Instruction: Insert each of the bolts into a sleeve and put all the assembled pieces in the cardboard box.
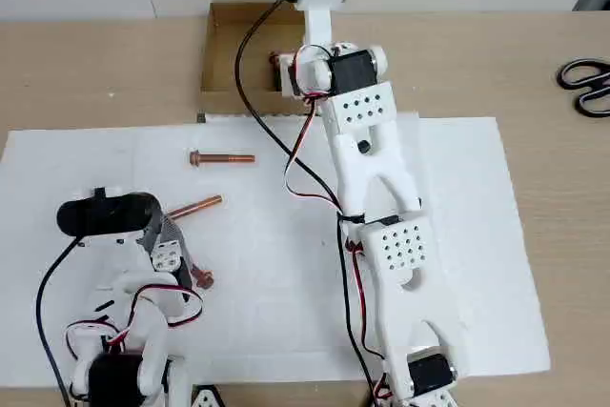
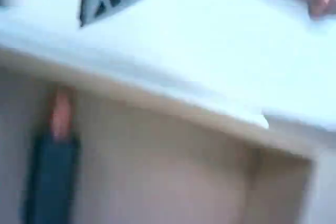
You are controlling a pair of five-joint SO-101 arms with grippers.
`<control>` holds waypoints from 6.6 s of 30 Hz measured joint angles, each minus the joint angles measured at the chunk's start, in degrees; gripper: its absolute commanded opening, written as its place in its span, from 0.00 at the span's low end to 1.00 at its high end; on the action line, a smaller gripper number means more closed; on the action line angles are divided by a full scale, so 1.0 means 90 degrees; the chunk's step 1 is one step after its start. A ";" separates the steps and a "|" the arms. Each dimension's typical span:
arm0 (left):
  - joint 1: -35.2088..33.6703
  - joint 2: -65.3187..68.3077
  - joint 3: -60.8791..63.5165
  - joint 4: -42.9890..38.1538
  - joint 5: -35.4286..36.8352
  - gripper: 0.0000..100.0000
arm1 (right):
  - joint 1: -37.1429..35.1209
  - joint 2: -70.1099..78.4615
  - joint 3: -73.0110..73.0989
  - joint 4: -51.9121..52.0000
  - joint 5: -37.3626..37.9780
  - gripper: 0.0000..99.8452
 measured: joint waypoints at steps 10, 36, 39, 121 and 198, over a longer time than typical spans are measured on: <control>0.0000 0.0000 0.0000 0.0000 0.0000 0.01 | 0.0059 0.0000 -0.0010 0.0361 -0.1035 0.00; 0.0000 0.0000 0.0293 0.0000 0.0000 0.01 | 0.0488 0.0029 0.0703 0.0371 -0.2930 0.19; 0.0000 0.0000 0.0313 0.0000 0.0000 0.01 | 0.0488 0.0020 0.0840 0.0371 -0.2940 0.21; 0.0000 0.0000 0.0313 0.0010 0.0000 0.01 | 0.0869 -0.1026 0.4288 -0.0498 -0.3233 0.20; 0.0020 0.8010 -0.7199 0.3399 0.3380 0.01 | 0.1035 -0.5070 0.9836 0.0371 -0.2432 0.00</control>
